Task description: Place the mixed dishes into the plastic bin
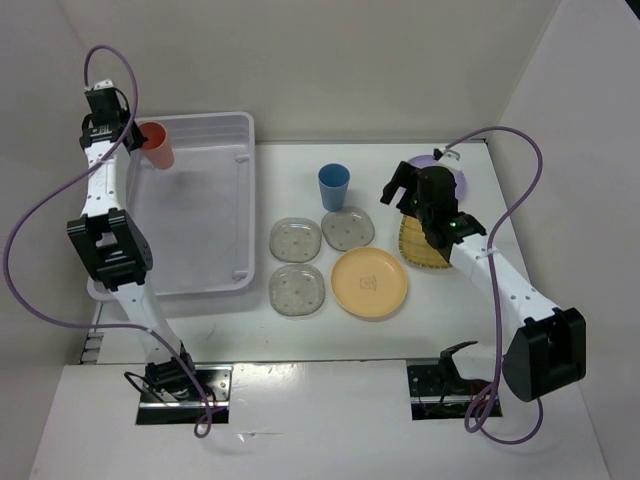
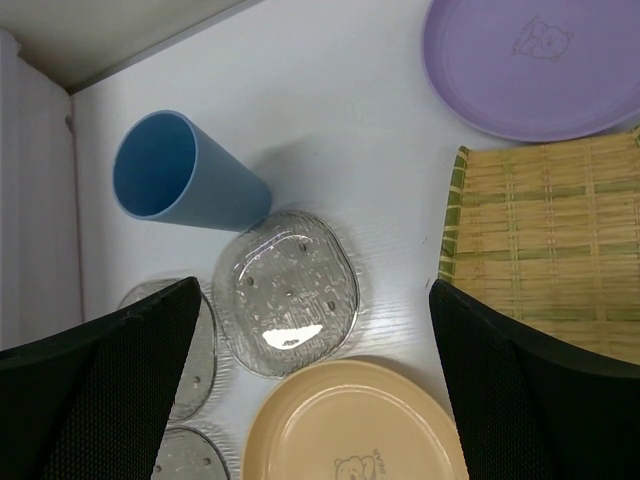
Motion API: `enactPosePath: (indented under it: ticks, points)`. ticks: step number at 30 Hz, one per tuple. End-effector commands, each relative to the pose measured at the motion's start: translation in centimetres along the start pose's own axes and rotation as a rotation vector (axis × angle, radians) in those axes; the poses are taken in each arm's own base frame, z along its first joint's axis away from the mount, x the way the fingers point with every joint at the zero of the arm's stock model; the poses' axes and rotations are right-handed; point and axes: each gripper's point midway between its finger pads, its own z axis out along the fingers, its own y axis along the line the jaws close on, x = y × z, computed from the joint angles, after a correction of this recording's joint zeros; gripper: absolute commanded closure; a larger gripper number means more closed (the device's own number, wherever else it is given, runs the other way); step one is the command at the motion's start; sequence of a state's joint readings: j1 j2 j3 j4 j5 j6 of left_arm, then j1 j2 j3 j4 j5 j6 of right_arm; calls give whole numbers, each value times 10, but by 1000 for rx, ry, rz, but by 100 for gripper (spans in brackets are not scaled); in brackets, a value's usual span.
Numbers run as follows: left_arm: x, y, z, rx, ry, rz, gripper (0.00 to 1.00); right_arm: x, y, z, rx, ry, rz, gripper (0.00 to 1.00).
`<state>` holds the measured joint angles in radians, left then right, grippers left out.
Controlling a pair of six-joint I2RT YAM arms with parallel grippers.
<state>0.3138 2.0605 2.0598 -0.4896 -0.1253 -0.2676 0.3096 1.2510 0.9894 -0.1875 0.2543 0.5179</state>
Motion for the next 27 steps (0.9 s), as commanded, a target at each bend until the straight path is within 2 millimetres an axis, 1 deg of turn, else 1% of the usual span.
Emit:
enactPosePath:
  ticks: [1, 2, 3, 4, 5, 6, 7, 8, 10, 11, 12, 13, 14, 15, 17, 18, 19, 20, 22, 23, 24, 25, 26, 27]
  points:
    - [-11, 1, 17, -12, -21, -12, 100, -30, 16, -2, -35, -81, 15, 1]
    - [-16, 7, 20, -20, -27, -18, 100, -29, 18, -2, -34, -83, 12, 1]
    - [-8, 8, 30, -32, -13, -27, 100, -33, 20, -3, -38, -91, 15, 1]
    - [-7, 8, 34, -33, -10, -26, 100, -29, 18, -1, -29, -76, 10, 1]
    - [-11, 16, 36, -49, -20, -33, 100, -32, 20, -1, -34, -83, 21, 1]
    - [-5, 16, 44, -52, -9, -32, 100, -29, 21, 1, -29, -77, 16, 1]
    - [-3, 16, 47, -54, 2, -40, 100, -33, 24, -1, -34, -85, 19, 1]
    - [-3, 23, 50, -64, 5, -45, 100, -32, 26, -1, -36, -86, 15, 1]
    - [0, 25, 55, -78, 21, -43, 100, -29, 25, 2, -30, -77, 12, 1]
    - [5, 30, 60, -106, 28, -41, 100, -27, 30, 3, -37, -72, 8, 1]
    - [5, 31, 60, -116, 25, -53, 100, -26, 30, 6, -36, -71, 7, 1]
    - [9, 34, 61, -131, 33, -52, 100, -29, 33, 5, -50, -73, -1, 1]
    - [12, 36, 62, -143, 40, -50, 100, -23, 35, 9, -58, -53, -6, 1]
    - [16, 39, 63, -157, 46, -48, 100, -27, 38, 8, -71, -57, -14, 1]
    - [20, 47, 66, -177, 52, -52, 100, -22, 38, 14, -63, -43, -18, 1]
    - [26, 46, 68, -166, 68, -51, 100, -25, 46, 12, -89, -49, -30, 1]
    - [27, 44, 68, -154, 71, -51, 100, -26, 47, 15, -89, -49, -30, 1]
    - [26, 50, 68, -163, 69, -66, 100, -22, 46, 19, -81, -37, -34, 1]
    - [30, 46, 69, -141, 82, -76, 98, -23, 48, 23, -78, -32, -45, 1]
    - [31, 45, 69, -132, 84, -76, 95, -29, 51, 22, -85, -43, -41, 1]
    - [31, 43, 69, -123, 86, -77, 95, -30, 53, 24, -85, -45, -50, 1]
    - [31, 41, 70, -111, 89, -78, 94, -30, 53, 24, -85, -45, -50, 1]
    - [36, 41, 73, -113, 99, -77, 94, -30, 53, 24, -85, -45, -50, 1]
    - [37, 39, 73, -102, 102, -77, 94, -28, 59, 24, -101, -37, -54, 1]
